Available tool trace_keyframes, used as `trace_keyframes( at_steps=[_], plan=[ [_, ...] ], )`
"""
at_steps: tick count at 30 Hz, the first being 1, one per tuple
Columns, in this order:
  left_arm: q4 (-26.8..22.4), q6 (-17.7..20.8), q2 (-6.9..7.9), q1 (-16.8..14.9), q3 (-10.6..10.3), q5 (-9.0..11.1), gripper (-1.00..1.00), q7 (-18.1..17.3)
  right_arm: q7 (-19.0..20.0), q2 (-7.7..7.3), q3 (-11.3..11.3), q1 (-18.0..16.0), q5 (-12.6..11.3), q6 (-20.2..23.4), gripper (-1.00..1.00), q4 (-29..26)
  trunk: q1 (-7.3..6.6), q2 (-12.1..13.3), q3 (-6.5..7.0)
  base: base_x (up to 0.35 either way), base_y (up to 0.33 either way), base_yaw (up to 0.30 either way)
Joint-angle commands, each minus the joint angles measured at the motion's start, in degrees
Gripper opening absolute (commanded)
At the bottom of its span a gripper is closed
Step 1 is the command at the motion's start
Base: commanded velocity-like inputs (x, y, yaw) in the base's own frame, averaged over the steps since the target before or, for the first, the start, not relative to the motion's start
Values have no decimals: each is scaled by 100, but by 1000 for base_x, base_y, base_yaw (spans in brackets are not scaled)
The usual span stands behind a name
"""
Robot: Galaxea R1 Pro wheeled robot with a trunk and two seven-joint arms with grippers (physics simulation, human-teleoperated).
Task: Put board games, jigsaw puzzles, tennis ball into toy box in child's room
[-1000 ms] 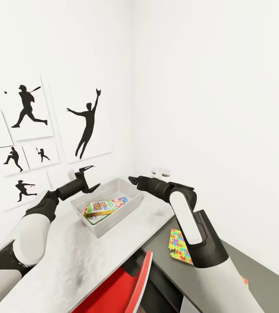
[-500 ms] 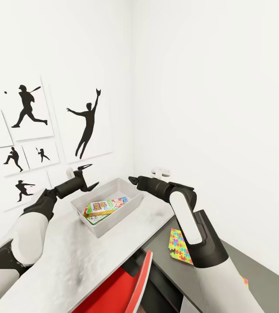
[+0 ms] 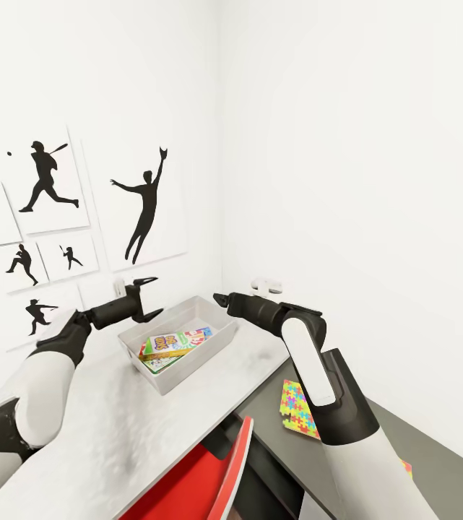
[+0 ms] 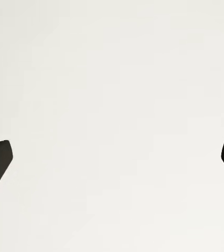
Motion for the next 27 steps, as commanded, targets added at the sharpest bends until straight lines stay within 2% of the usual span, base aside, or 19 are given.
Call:
trace_keyframes(
  at_steps=[1, 4, 9, 12, 15, 17, 22, 24, 27],
  plan=[
    [-15, 32, 0, -5, 24, 42, 100, 59, -59, 1, 2, -3, -60, 10, 100, -3, 2, -5, -3, 0, 0, 0],
    [-184, 50, 11, -2, 0, 47, 100, 63, -59, 1, 2, -3, -61, 10, 100, 1, 2, -5, -3, 0, 0, 0],
    [-741, 55, 13, 31, -114, 40, 100, 121, -59, 1, 0, -3, -60, 10, 100, 3, 2, -5, -3, 0, 0, 0],
    [-827, 101, 18, 45, -443, 39, 100, 124, -59, 1, 1, -3, -61, 10, 100, 3, 2, -5, -3, 0, 0, 0],
    [-855, 106, 50, 55, -906, 43, 100, 83, -57, 1, 2, -3, -65, 10, 100, 1, 2, -5, -3, 0, 0, 0],
    [-862, 106, 65, 63, -1098, 44, 100, 42, -56, 1, 5, -3, -64, 6, 100, -2, 2, -5, -3, 0, 0, 0],
    [-868, 106, 78, 97, -1371, 36, 100, -36, -58, 1, 15, -3, -51, -7, 100, -34, 2, -5, -3, 0, 0, 0],
    [-891, 106, 83, 163, -1412, 37, 100, -52, -59, 1, 15, -3, -50, -11, 100, -38, 2, -5, -3, 0, 0, 0],
    [-1177, 106, 98, 298, -1448, 36, 100, -79, -59, 1, 18, -3, -52, -21, 100, -17, 2, -5, -3, 0, 0, 0]
  ],
)
